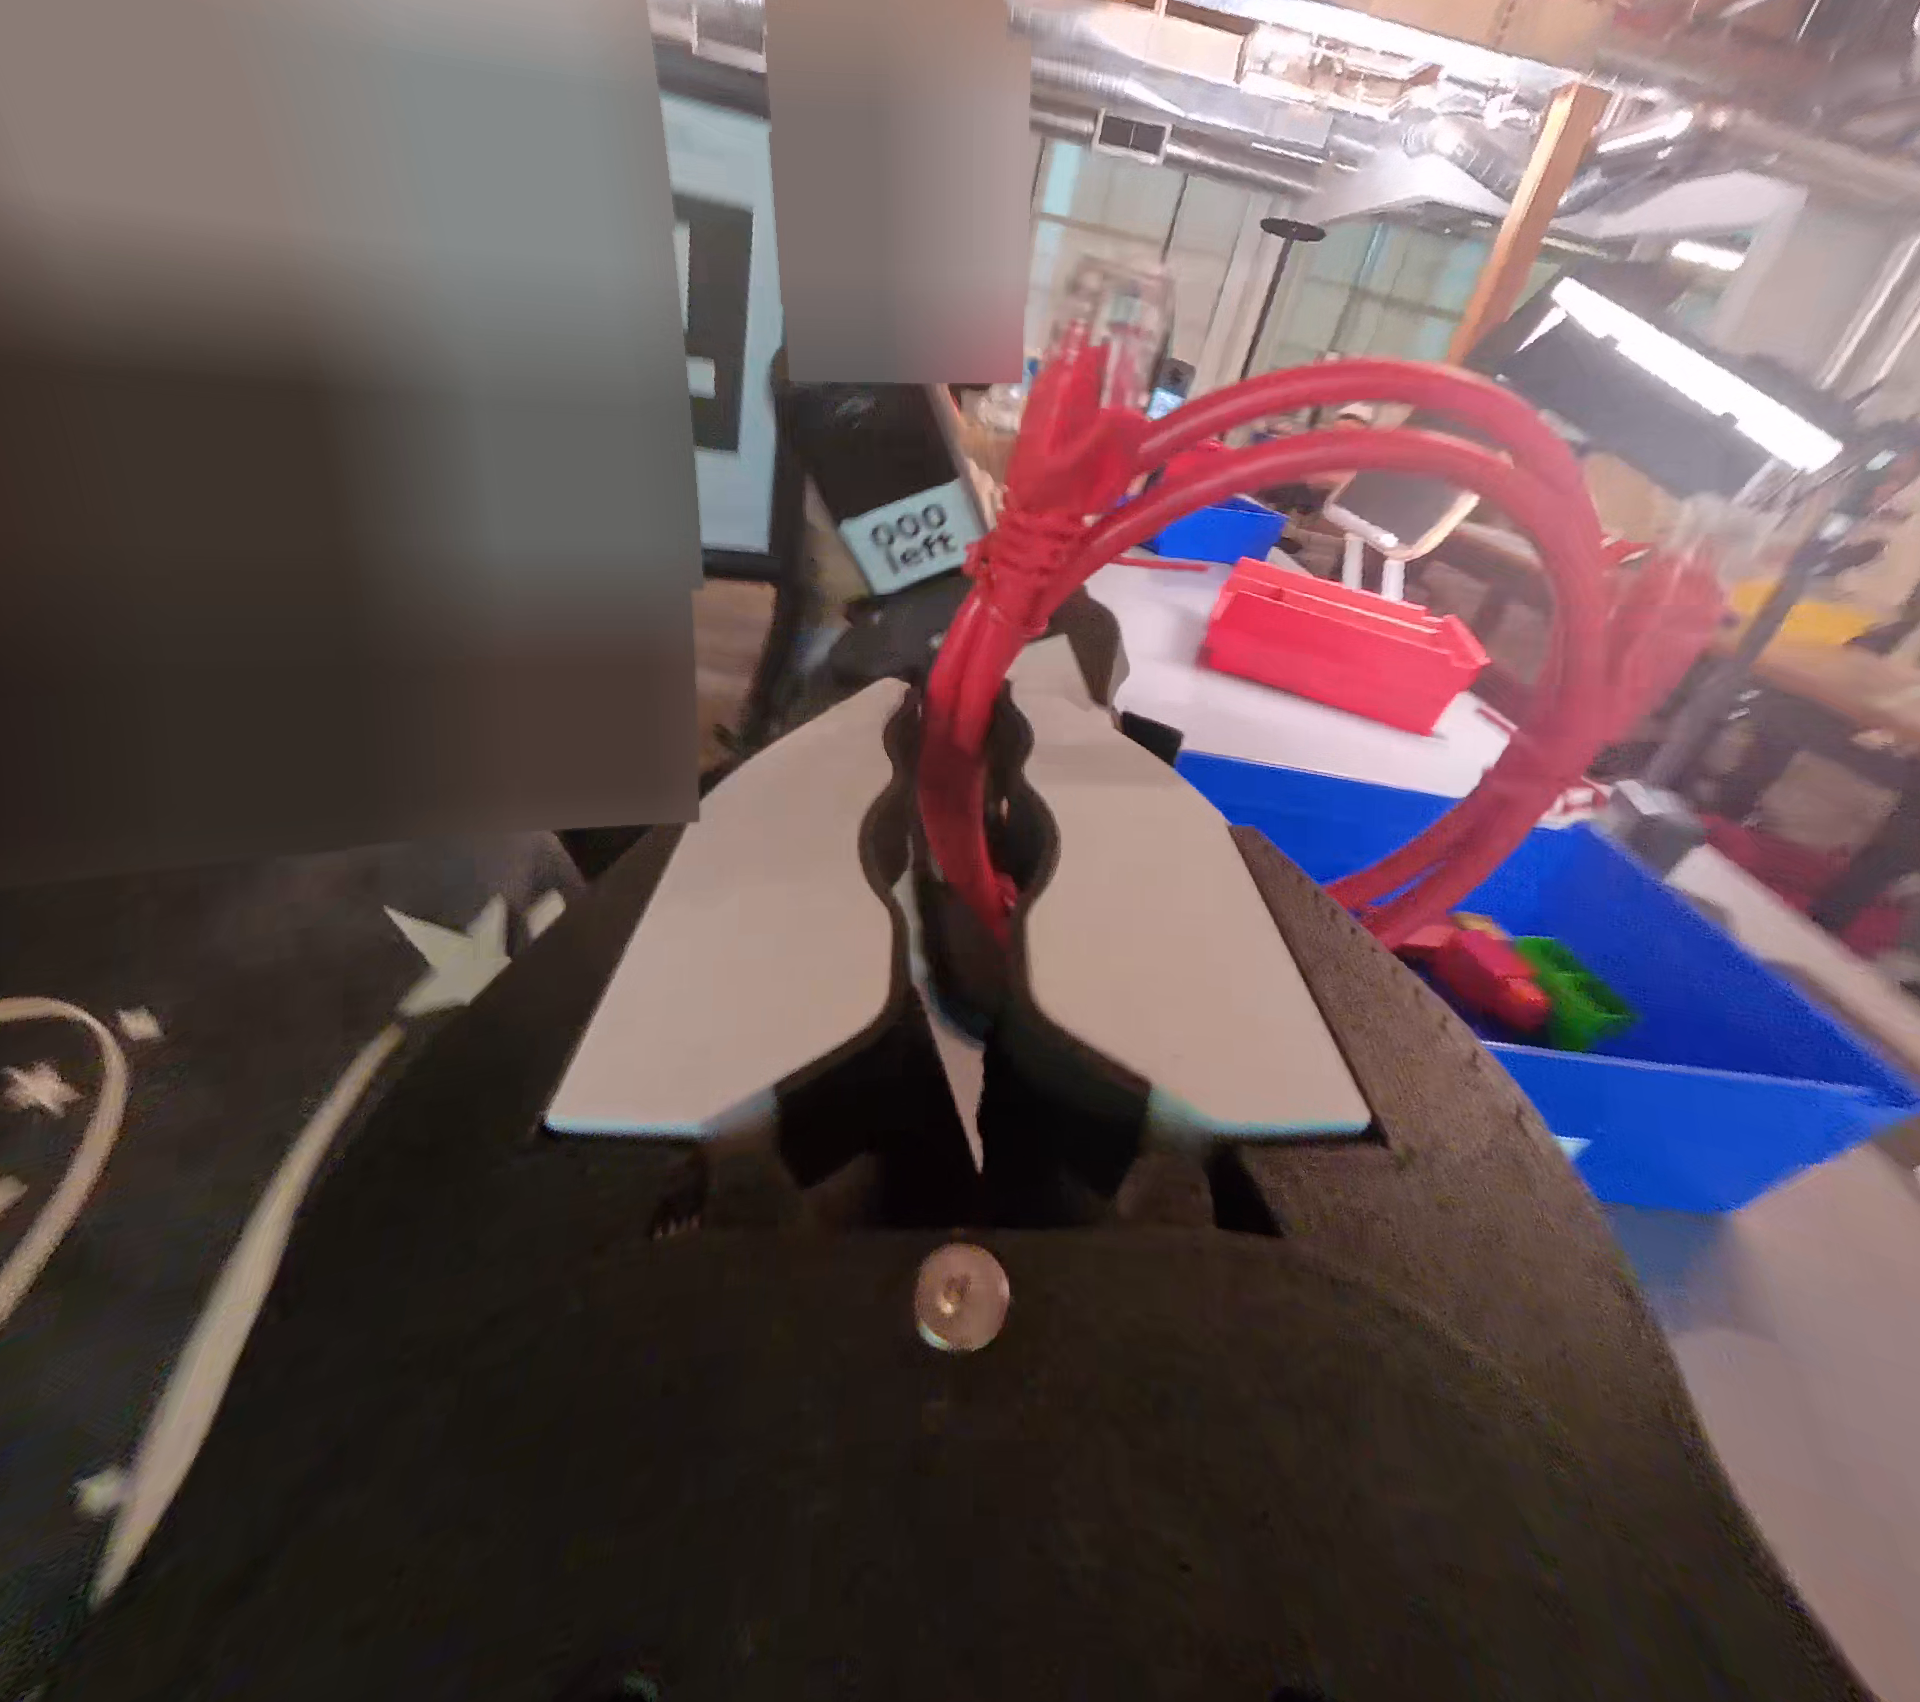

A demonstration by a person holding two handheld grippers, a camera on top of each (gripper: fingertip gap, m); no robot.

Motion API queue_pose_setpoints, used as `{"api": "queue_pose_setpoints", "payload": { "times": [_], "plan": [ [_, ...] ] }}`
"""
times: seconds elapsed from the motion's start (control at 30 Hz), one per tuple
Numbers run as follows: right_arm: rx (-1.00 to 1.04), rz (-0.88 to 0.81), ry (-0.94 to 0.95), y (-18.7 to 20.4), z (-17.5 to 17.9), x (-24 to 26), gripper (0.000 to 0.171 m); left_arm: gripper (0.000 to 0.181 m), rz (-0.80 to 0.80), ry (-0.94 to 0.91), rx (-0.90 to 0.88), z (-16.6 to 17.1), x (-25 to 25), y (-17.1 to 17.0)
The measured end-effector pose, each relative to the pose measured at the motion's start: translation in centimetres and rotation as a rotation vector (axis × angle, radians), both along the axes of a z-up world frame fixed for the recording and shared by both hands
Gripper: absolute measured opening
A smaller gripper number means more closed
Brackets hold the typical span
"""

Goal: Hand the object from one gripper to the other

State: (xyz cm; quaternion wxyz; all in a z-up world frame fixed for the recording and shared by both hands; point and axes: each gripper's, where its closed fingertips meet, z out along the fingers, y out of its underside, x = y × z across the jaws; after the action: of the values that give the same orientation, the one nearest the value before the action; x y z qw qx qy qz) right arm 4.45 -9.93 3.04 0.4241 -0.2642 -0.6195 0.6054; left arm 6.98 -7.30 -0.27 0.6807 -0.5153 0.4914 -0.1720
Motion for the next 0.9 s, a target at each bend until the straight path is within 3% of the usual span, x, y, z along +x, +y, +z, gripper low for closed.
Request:
{"api": "queue_pose_setpoints", "payload": {
  "times": [0.03, 0.13, 0.23, 0.37, 0.47, 0.53, 0.63, 0.8, 0.9],
  "plan": [
    [0.07, -0.028, 0.022, 0.0, -0.2, 0.0, 0.014, 0.027, -0.061, -0.063, -0.042, 0.6, -0.2, -0.6],
    [0.306, -0.11, 0.071, 0.2, -1.1, 0.0, 0.012, 0.037, -0.246, -0.318, -0.206, 3.3, -1.3, -2.3],
    [0.588, -0.191, 0.044, 0.6, -3.3, -0.5, 0.012, 0.039, -0.316, -0.514, -0.336, 5.3, -2.3, -2.5],
    [0.841, -0.293, -0.03, 1.6, -5.8, -1.6, 0.012, 0.029, -0.329, -0.558, -0.439, 5.5, -1.9, -2.5],
    [0.93, -0.357, -0.043, 2.1, -6.5, -2.3, 0.012, 0.018, -0.305, -0.53, -0.404, 5.2, -1.7, -2.4],
    [0.868, -0.378, -0.058, 2.4, -6.2, -2.4, 0.016, 0.014, -0.301, -0.501, -0.356, 5.1, -1.6, -2.5],
    [0.602, -0.272, -0.08, 2.0, -5.0, -1.6, 0.033, 0.009, -0.266, -0.452, -0.225, 5.1, -1.6, -2.6],
    [-0.005, -0.08, -0.042, 2.0, -0.3, 0.2, 0.051, 0.006, 0.051, -0.237, 0.074, 3.9, -1.8, 0.0],
    [-0.191, -0.026, -0.013, 1.5, 1.3, 0.1, 0.056, 0.005, 0.183, -0.073, 0.2, 2.6, -1.2, 1.2]
  ]
}}
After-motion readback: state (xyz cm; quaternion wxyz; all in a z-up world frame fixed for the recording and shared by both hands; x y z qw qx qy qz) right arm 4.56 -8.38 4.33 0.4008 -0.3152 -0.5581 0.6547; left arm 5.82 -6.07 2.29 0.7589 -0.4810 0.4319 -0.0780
